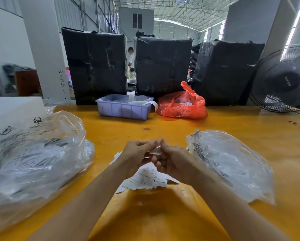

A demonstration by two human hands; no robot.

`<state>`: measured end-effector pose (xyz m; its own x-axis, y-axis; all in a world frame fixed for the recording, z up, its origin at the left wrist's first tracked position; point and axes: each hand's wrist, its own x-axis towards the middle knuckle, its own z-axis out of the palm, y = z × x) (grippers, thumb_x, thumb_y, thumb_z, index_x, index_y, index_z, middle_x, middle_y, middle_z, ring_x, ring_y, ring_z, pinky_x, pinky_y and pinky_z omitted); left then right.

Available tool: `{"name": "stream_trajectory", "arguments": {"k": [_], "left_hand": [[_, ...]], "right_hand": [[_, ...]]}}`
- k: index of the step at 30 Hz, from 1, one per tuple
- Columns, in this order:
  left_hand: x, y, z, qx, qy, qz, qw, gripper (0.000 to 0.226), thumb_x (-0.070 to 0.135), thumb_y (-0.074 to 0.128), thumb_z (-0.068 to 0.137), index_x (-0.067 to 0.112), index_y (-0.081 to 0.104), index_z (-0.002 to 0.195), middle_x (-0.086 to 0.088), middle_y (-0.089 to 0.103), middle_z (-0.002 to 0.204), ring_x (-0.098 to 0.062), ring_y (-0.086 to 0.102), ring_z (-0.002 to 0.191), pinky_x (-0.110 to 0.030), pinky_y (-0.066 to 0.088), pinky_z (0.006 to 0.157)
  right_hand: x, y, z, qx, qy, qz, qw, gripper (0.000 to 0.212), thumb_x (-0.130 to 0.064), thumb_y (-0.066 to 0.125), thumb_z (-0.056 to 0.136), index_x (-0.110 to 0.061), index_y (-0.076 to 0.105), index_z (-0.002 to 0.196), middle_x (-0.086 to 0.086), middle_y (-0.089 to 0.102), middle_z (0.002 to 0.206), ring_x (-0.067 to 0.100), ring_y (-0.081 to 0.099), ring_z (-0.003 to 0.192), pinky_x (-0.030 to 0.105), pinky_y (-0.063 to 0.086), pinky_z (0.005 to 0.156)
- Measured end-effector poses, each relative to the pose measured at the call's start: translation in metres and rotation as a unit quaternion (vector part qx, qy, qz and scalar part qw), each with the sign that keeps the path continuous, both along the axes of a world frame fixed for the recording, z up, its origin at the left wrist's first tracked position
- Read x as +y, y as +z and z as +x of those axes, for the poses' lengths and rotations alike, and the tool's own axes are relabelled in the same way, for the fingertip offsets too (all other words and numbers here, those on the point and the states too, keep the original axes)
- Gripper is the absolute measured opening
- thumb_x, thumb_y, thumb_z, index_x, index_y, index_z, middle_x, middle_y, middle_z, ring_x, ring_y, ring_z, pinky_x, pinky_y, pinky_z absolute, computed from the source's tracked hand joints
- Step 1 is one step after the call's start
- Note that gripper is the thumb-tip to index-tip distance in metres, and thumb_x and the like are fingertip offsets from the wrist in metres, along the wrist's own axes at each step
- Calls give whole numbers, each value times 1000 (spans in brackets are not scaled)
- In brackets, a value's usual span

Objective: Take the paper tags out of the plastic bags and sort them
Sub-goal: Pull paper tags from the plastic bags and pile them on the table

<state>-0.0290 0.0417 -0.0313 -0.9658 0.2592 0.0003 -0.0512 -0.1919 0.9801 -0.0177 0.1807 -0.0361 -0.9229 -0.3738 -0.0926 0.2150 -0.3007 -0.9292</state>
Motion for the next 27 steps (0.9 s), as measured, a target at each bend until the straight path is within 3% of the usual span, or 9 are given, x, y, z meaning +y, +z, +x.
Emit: {"name": "stream_trajectory", "arguments": {"k": [5, 8, 11, 16, 20, 22, 24, 25, 27], "left_hand": [[3, -3, -1, 0, 75, -22, 997, 14, 12, 67, 84, -2, 70, 88, -9, 69, 77, -12, 63, 62, -20, 55, 60], [4, -7, 1, 6, 92, -19, 996, 19, 15, 71, 79, -2, 70, 87, -7, 68, 71, -14, 63, 59, -18, 53, 58], [3, -7, 3, -1, 101, -15, 995, 18, 20, 74, 73, 4, 69, 78, -4, 67, 67, -13, 62, 62, -17, 50, 54], [2, -7, 6, -22, 93, 34, 995, 37, 40, 67, 73, 5, 68, 84, -7, 72, 79, -18, 66, 72, -22, 54, 58], [3, -8, 10, -29, 68, 18, 997, 59, 58, 65, 65, 7, 66, 95, -5, 74, 85, -20, 70, 77, -26, 56, 60], [4, -10, 9, -11, 78, 20, 997, 45, 49, 63, 78, 10, 63, 101, -6, 72, 92, -20, 69, 80, -27, 56, 63], [0, -8, 11, 42, 70, -4, 997, 22, 17, 63, 88, 21, 61, 110, -6, 67, 105, -20, 66, 88, -28, 55, 68], [-3, -9, 10, 88, 59, -41, 993, 39, 4, 63, 83, 27, 60, 115, -3, 64, 113, -20, 63, 96, -30, 54, 74], [-8, -6, 10, 162, 25, -112, 980, 59, 5, 63, 69, 35, 58, 120, 6, 57, 123, -16, 58, 106, -32, 52, 85]], "right_hand": [[6, -5, 1, 19, -31, 61, 997, 59, -54, 40, 90, 0, 63, 80, 16, 68, 72, 20, 63, 57, 25, 51, 51], [6, -7, 6, 38, -60, 104, 992, 59, -59, 56, 74, -3, 65, 90, 12, 72, 84, 22, 70, 71, 30, 56, 62], [7, -10, 12, 76, -78, 126, 986, 44, -39, 73, 67, -6, 67, 94, 8, 74, 89, 19, 69, 75, 26, 55, 65], [8, -11, 11, 72, -145, 70, 984, 7, -9, 67, 82, -3, 64, 83, 11, 72, 76, 17, 67, 63, 24, 54, 59], [8, -11, 10, 70, -160, 45, 984, 16, -12, 58, 91, -5, 64, 77, 11, 72, 74, 15, 66, 61, 22, 54, 56], [8, -8, 11, 62, -157, 39, 985, 22, -12, 54, 93, -5, 63, 75, 9, 71, 71, 14, 65, 59, 22, 53, 55], [9, -6, 11, 43, -144, 39, 988, 29, -11, 50, 94, -5, 62, 68, 9, 69, 67, 14, 63, 56, 21, 52, 53], [9, -6, 11, 32, -136, 41, 989, 34, -10, 49, 93, -6, 62, 63, 9, 67, 64, 14, 61, 53, 21, 51, 51], [10, -6, 11, 22, -122, 54, 991, 45, -8, 46, 92, -12, 60, 48, 7, 63, 58, 14, 56, 49, 21, 47, 49]]}}
